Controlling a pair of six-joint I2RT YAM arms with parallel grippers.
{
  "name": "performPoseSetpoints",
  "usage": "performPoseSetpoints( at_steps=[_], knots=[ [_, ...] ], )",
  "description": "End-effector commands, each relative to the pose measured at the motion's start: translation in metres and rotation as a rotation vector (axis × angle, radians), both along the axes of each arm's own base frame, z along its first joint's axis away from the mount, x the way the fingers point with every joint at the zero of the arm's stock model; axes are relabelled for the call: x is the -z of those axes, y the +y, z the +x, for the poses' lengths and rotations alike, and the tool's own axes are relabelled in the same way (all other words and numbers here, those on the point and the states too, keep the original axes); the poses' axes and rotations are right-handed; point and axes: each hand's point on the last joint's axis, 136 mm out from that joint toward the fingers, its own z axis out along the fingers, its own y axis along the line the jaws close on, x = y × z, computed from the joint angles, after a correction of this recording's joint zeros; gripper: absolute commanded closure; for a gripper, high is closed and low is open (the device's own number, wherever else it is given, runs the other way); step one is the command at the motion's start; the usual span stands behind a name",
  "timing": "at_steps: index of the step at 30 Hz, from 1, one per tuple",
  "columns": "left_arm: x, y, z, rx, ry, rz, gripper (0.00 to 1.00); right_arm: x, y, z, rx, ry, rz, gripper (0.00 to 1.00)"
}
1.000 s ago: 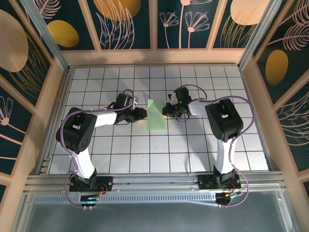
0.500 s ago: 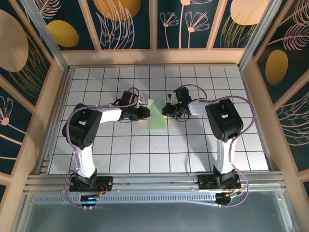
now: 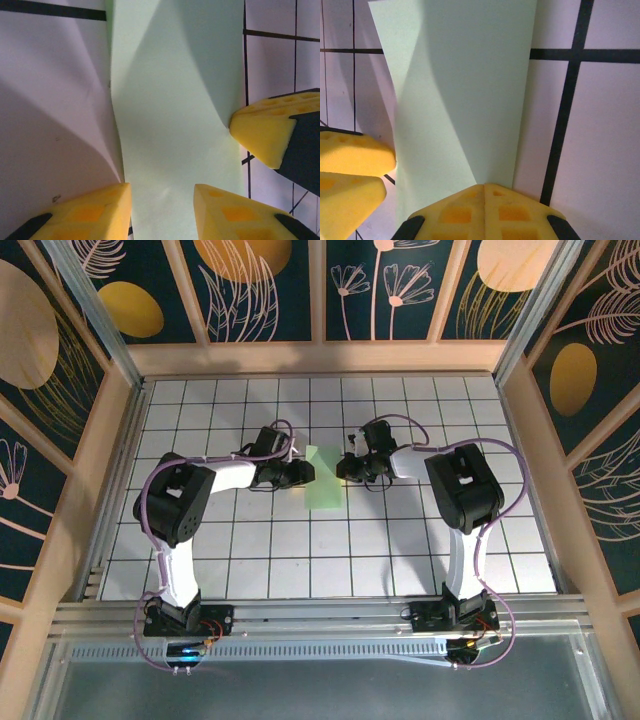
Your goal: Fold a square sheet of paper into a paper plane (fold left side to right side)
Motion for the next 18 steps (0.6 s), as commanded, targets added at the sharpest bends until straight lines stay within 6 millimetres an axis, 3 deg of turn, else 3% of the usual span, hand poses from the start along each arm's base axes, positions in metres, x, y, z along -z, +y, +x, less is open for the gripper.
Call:
performPoseSetpoints(
  at_steps=[1,13,18],
  knots=[
    [0.012,-0.01,-0.013,0.042,0.05,0.006,0.62,0.028,-0.018,-0.005,0.032,0.044,-0.101,1.0],
    [-0.007,-0.014,0.001,-0.045,0.013,-0.063,0.55,0.03,-0.018,-0.007,0.028,0.045,-0.099,1.0],
    [-0.013,0.007,0.025,-0.144,-0.042,0.055,0.53,0.031,-0.02,-0.009,0.027,0.046,-0.11,1.0]
  ],
)
